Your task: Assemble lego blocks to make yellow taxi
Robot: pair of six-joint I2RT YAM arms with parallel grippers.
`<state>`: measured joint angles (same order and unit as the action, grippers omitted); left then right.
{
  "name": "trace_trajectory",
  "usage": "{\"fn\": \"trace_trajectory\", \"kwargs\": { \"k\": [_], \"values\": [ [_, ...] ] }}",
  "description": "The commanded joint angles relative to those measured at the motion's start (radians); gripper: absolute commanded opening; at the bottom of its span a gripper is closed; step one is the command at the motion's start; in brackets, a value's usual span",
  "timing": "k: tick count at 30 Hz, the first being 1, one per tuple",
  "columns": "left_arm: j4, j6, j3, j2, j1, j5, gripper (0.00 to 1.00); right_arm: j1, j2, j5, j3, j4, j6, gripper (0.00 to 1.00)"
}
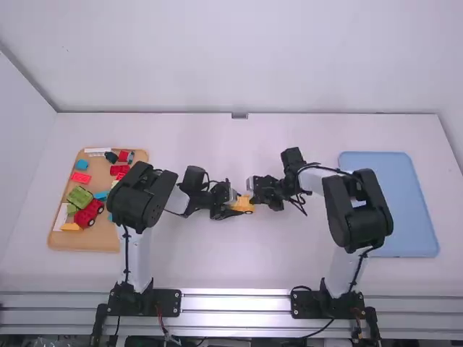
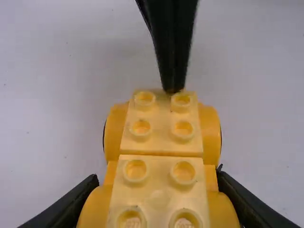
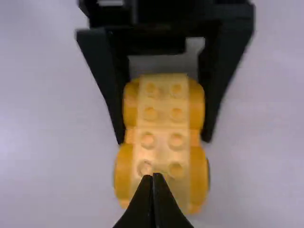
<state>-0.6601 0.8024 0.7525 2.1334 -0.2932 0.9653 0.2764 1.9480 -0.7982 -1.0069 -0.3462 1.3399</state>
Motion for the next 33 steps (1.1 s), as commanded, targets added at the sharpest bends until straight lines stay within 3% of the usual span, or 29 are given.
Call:
{"fn": "trace_trajectory", "kwargs": {
  "k": [1,8,12,14,21,27,31,32,33],
  "values": [
    [0.034,-0.013,-0.026,0.04,-0.015,-0.092,0.26,0.062,0.023,0.125,0.014,0.008,-0.026,0.0],
    [0.035,-0.013,-0.027,0.04,-0.016,-0.092,0.24,0.051,0.019,0.099,-0.031,-0.006,-0.032,0.0],
    [0.035,-0.013,-0.027,0.04,-0.015,-0.092,0.22,-0.021,0.012,-0.174,-0.061,-0.041,0.021,0.0],
    [0.031,-0.013,-0.027,0.04,-0.016,-0.092,0.22,-0.036,0.012,-0.221,-0.052,-0.047,0.056,0.0],
    [0.027,-0.013,-0.027,0.04,-0.016,-0.092,0.24,0.026,0.012,0.003,0.011,0.06,-0.074,0.0],
    [0.027,-0.013,-0.027,0.04,-0.016,-0.092,0.38,0.066,0.012,0.084,0.019,0.084,-0.08,0.0],
    [0.016,-0.014,-0.027,0.04,-0.016,-0.092,0.7,0.027,-0.013,0.034,-0.018,0.042,-0.078,0.0],
    [0.011,-0.014,-0.027,0.04,-0.016,-0.092,0.78,0.004,-0.04,-0.008,-0.032,0.02,-0.08,0.02],
    [-0.003,-0.028,-0.027,0.04,-0.015,-0.092,0.84,-0.017,-0.06,-0.05,-0.048,-0.002,-0.079,0.11]
  ]
}}
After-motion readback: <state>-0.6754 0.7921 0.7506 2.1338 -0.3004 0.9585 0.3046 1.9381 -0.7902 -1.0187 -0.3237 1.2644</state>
